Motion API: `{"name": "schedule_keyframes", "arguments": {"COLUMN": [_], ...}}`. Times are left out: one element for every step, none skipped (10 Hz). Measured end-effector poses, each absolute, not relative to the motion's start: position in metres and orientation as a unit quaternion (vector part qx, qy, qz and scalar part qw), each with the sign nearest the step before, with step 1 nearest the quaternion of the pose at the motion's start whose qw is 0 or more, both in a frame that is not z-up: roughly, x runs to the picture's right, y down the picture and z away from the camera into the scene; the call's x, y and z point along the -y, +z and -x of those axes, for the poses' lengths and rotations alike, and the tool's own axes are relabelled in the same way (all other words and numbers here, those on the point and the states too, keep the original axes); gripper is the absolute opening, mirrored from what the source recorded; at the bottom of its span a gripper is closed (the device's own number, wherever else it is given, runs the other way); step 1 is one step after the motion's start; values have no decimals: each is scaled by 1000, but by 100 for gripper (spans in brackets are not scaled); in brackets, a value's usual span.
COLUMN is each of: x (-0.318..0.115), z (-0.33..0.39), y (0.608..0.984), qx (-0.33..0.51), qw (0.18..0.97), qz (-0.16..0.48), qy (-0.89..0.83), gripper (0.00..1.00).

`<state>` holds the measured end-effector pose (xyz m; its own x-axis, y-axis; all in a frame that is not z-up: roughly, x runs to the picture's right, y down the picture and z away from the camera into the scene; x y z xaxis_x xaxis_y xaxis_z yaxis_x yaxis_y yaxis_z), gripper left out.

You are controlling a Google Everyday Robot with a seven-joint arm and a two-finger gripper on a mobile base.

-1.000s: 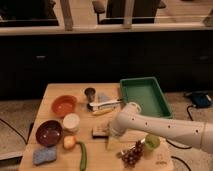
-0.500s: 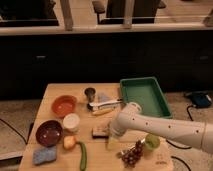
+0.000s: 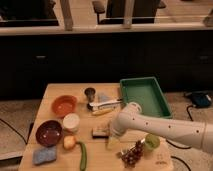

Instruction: Place eraser in red bowl

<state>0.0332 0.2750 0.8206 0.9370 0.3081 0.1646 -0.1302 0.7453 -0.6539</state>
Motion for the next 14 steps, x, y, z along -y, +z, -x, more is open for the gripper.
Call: {"name": "schedule_keyframes", "arguments": {"x": [-275,-275,-275,-274,-274,-273,-272,-271,-270,-269,-268,-266,-266,-264], "z": [-33,-32,-31,-30,-29,-28,-26,-26,-24,-23,-22,-17,-15,-12], "y": [820,819,817,815,814,812,810,809,807,806,805,804,803,803], "qx": [132,133,135,137,138,140,142,142,144,144,144,145,145,145], "qw": [925,925,925,925,925,926,926,926,927,927,928,928,929,930], "qz": [337,337,337,337,337,337,336,335,334,334,333,333,332,331], "qy": [117,114,111,107,105,101,99,97,94,91,87,80,76,71], "gripper": [80,80,80,80,80,80,80,80,80,80,80,80,80,80]}}
